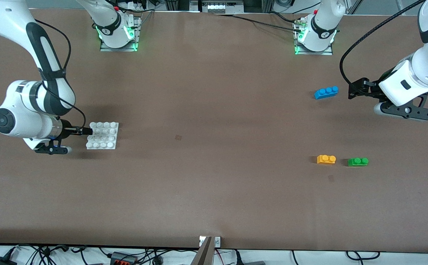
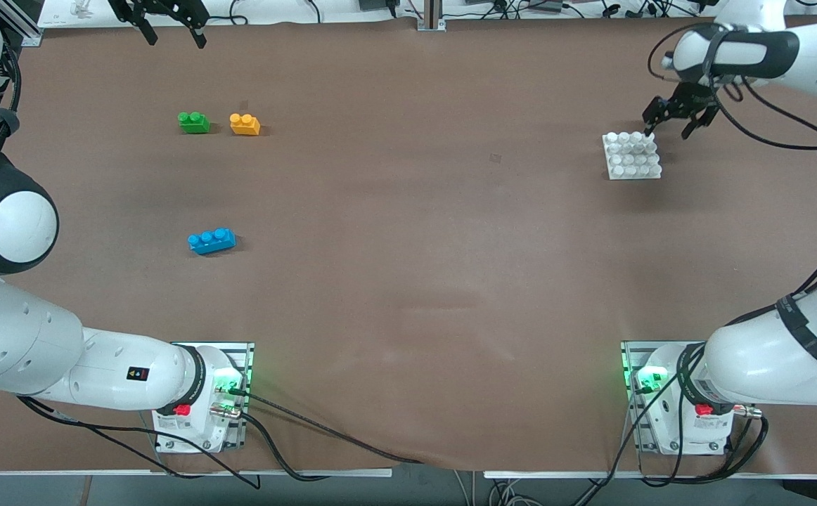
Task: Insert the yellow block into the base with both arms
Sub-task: 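Reach the right gripper to the white base while the left gripper approaches yellow block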
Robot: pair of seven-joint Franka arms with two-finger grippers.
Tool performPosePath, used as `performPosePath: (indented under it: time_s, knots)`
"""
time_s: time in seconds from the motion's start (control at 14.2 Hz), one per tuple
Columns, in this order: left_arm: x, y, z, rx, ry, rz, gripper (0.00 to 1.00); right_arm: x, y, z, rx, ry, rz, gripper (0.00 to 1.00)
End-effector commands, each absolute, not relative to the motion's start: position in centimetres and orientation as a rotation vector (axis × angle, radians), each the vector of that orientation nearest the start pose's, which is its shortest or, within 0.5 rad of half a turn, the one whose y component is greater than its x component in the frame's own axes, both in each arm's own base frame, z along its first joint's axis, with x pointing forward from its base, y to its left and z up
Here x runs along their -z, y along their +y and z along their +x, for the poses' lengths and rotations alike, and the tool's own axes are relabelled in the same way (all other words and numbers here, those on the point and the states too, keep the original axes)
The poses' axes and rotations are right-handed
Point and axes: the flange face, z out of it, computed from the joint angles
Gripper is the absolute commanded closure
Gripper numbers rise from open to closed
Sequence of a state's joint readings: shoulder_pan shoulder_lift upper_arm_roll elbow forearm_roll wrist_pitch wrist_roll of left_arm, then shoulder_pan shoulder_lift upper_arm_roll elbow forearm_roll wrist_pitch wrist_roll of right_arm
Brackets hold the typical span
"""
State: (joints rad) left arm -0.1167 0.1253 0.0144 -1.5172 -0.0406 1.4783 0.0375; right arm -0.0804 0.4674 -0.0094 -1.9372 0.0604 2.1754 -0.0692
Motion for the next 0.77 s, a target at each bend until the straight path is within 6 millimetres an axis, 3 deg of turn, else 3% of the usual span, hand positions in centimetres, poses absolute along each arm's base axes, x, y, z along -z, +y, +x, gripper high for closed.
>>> performPosePath:
  time_s: [0.0, 0.14, 0.28, 0.35, 0.42, 0.56, 0.63, 0.7]
  knots:
    - [-57.6, -6.2, 57.9, -0.261, 0.243, -3.171, 0.0, -20.6, -5.8, 58.8, -0.355, 0.107, -2.979, 0.0]
    - [-57.5, -6.1, 57.9, -0.261, 0.241, -3.173, 0.0, -19.5, -5.7, 58.7, -0.36, 0.123, -2.958, 0.0]
    - [-55.9, -5.9, 58.6, -0.302, 0.237, -3.171, 0.0, -18.9, -5.7, 58.8, -0.358, 0.125, -2.959, 0.0]
    - [-55.0, -6.0, 59.0, -0.322, 0.236, -3.173, 0.0, -18.7, -5.5, 58.9, -0.356, 0.12, -2.96, 0.16]
    - [-53.8, -6.5, 59.5, -0.346, 0.243, -3.185, 0.0, -18.7, -5.5, 58.9, -0.356, 0.119, -2.961, 0.27]
    - [-50.2, -7.3, 61.4, -0.346, 0.243, -3.199, 0.0, -18.6, -5.3, 59.0, -0.357, 0.115, -2.961, 0.41]
    - [-47.5, -7.5, 62.4, -0.363, 0.241, -3.195, 0.0, -18.7, -5.1, 59.0, -0.355, 0.108, -2.962, 0.49]
    - [-45.3, -7.7, 63.4, -0.368, 0.238, -3.194, 0.0, -18.8, -5.0, 59.1, -0.353, 0.106, -2.962, 0.5]
